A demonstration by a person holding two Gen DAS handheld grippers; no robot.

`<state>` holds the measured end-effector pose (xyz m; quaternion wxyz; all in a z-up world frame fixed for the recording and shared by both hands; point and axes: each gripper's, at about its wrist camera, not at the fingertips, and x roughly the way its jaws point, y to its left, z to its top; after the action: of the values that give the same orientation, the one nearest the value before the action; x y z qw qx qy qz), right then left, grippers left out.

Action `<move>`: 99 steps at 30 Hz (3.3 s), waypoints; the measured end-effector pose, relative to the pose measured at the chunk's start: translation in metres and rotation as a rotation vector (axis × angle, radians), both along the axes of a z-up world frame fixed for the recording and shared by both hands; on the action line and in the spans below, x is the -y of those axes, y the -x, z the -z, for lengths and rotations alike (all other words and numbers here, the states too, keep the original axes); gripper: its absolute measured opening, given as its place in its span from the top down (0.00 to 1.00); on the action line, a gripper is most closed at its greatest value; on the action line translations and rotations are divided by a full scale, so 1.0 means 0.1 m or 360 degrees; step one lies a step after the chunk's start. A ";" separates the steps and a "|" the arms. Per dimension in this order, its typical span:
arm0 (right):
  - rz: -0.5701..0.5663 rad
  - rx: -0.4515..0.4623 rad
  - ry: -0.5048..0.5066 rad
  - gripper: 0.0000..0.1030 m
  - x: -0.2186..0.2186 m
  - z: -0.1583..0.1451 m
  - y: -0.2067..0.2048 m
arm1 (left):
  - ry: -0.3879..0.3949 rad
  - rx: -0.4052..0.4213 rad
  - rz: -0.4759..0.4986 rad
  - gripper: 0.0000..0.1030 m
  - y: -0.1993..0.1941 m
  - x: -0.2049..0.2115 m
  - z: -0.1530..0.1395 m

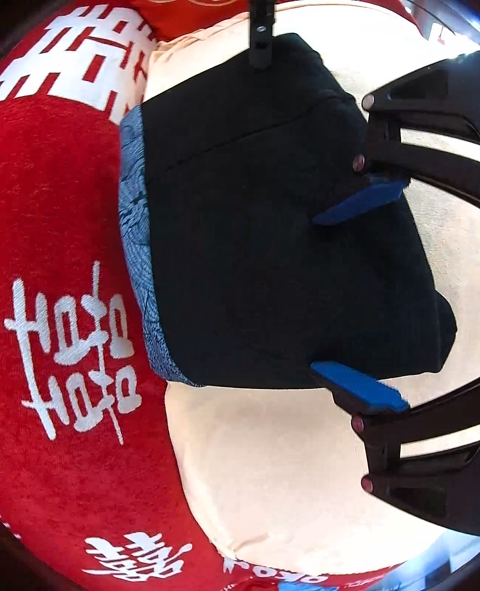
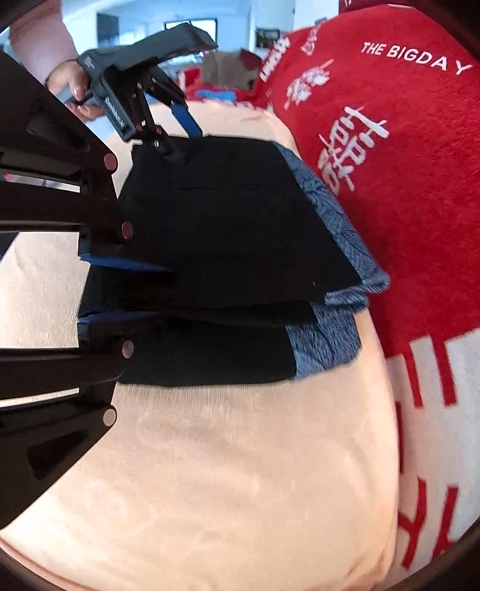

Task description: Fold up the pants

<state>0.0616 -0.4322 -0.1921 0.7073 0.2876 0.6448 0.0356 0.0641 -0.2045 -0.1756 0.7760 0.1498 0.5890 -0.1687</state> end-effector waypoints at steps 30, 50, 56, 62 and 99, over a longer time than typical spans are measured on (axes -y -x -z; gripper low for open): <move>0.0097 -0.0182 0.0282 0.44 -0.21 -0.11 0.58 | 0.0049 -0.0108 -0.0126 0.13 -0.06 -0.15 0.08; 0.0106 -0.0197 0.0258 0.38 -0.17 -0.10 0.61 | 0.0059 -0.0116 -0.0151 0.10 -0.08 -0.19 0.10; 0.0104 -0.0202 0.0250 0.36 -0.17 -0.10 0.60 | 0.0080 -0.0152 -0.0178 0.06 -0.13 -0.23 0.13; 0.0108 -0.0188 0.0241 0.30 -0.14 -0.13 0.56 | 0.0137 -0.0216 -0.0167 0.06 -0.19 -0.30 0.15; 0.0074 -0.0004 -0.0553 0.12 0.45 0.56 -0.28 | 0.0781 -0.0781 -0.0167 0.00 -1.02 -0.76 0.79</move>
<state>0.0891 -0.4768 -0.2482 0.6468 0.4206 0.6228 0.1297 0.1665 -0.1286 -0.2547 0.6318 -0.1168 0.7068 -0.2962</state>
